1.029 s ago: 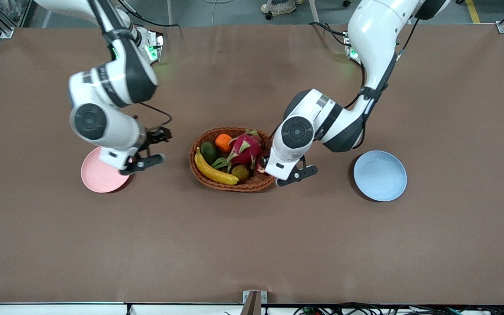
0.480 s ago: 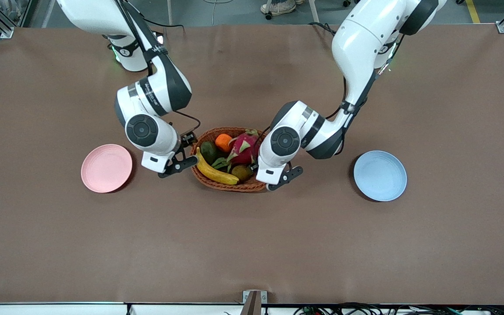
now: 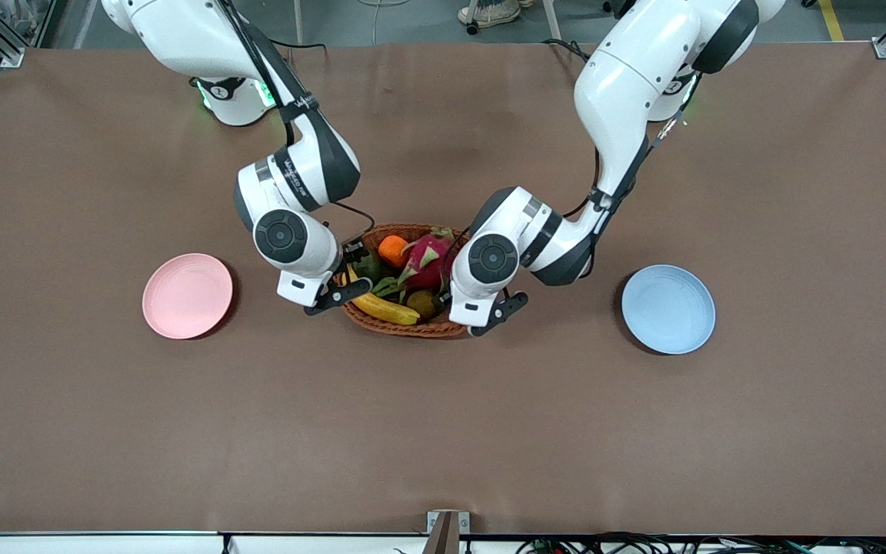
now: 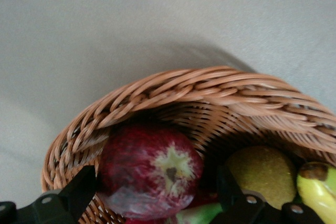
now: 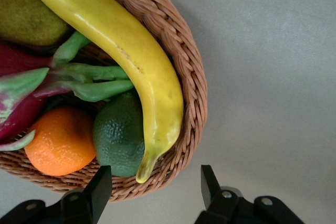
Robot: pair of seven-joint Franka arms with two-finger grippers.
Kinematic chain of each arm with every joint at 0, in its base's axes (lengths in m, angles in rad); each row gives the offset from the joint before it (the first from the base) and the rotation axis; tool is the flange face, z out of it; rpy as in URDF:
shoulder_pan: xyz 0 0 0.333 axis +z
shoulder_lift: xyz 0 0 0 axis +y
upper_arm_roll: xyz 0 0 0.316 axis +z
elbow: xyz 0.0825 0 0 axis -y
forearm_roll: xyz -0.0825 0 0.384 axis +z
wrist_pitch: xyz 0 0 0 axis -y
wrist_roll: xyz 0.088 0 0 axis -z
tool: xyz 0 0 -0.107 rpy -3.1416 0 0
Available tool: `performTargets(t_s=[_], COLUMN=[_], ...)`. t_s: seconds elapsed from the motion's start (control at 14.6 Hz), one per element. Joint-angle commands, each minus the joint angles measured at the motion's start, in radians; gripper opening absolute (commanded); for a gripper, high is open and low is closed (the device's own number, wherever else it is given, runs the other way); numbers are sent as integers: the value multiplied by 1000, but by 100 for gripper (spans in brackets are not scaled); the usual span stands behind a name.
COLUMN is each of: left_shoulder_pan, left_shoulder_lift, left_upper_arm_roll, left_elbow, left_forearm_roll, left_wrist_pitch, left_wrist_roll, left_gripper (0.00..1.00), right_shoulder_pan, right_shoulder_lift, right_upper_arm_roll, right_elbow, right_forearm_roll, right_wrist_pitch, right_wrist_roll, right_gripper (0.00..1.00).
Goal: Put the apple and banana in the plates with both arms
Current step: 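Lower both grippers into the basket and close on apple and banana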
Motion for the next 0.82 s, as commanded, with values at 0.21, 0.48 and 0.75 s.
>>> performTargets(t_s=[0.21,0.48,0.75], left_shoulder_pan=[-15,-12,-10], left_shoulder_lift=[17,8,-31], left_upper_arm_roll=[9,11,16], left_elbow=[23,23,28], left_forearm_roll=[-18,-17,-17], left_wrist_pitch=[-8,-37,-103], left_wrist_roll=[-21,-57,-57], left_gripper=[69,34,16], right_shoulder_pan=[19,28,39], right_shoulder_lift=[18,22,22], right_upper_arm_roll=[-10,-11,-11], right_elbow=[3,5,6], right_forearm_roll=[12,12,10], right_wrist_pitch=[7,4,19], right_wrist_roll=[15,15,15], right_gripper=[68,64,48])
